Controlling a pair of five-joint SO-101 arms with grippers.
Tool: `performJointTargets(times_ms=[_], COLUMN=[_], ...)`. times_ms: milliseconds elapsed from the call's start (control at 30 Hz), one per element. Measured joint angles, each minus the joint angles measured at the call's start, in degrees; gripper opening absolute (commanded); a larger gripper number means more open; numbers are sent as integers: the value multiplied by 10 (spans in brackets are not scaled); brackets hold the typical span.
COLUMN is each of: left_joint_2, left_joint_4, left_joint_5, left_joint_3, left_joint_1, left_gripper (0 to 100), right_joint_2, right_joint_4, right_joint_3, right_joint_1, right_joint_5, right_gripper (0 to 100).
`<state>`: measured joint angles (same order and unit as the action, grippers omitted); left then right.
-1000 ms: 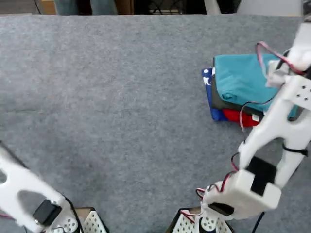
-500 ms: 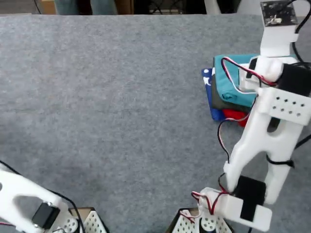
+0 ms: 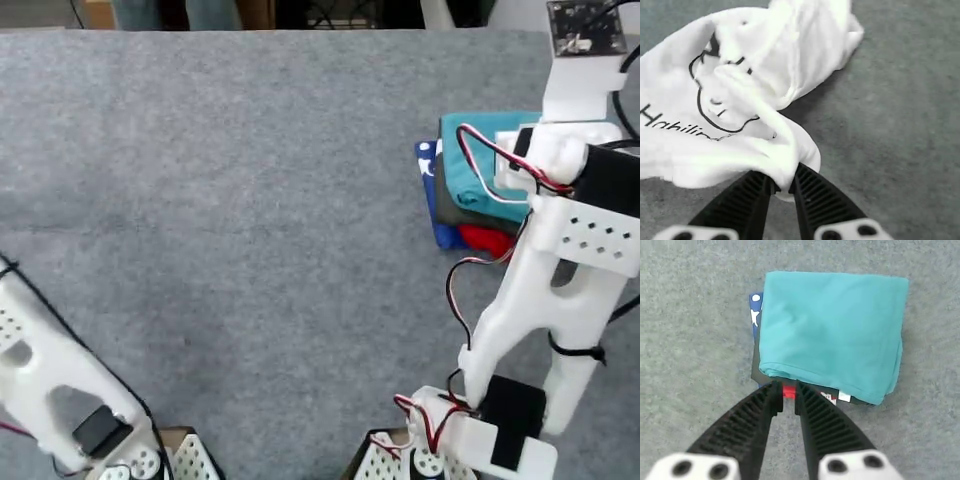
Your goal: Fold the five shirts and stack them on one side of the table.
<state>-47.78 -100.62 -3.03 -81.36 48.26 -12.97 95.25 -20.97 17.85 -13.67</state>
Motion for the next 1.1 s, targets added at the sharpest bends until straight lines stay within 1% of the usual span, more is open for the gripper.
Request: performJointTargets(times_ms=[100,200,300,433,533,600,633,700,800,833,967,1033,1100], left_joint_2=[121,256,404,600,720,783,812,866,937,958,1040,1077,1105], left_joint_4=[-1,-1,-1,-3,-3,-4,-4,-4,-4,-4,-4,-4,-4], left_joint_5=[0,0,0,-6,-72,-124,-147,-176,-187,-187,-173,-171,-171], left_joint_3=[135,292,433,562,651,710,738,781,830,842,879,891,901], left_joint_1=[-62,-153,-281,-492,-654,-735,-761,-784,-782,-769,-693,-649,-597], left_gripper=[28,28,29,29,33,43,68,156,298,318,322,321,321], right_joint_2=[0,0,0,0,0,5,12,30,55,64,106,130,159], right_joint_4=[-12,-23,-27,-28,-28,-28,-28,-32,-32,-32,-40,-56,-74], right_joint_3=[0,0,0,0,0,0,0,0,0,0,1,1,1], right_joint_1=[0,0,-9,-32,-41,-47,-47,-47,-72,-88,-172,-219,-265], right_joint_5=[28,39,39,39,39,39,39,39,40,40,40,51,72], right_gripper=[51,51,51,53,53,53,54,54,55,62,163,208,230])
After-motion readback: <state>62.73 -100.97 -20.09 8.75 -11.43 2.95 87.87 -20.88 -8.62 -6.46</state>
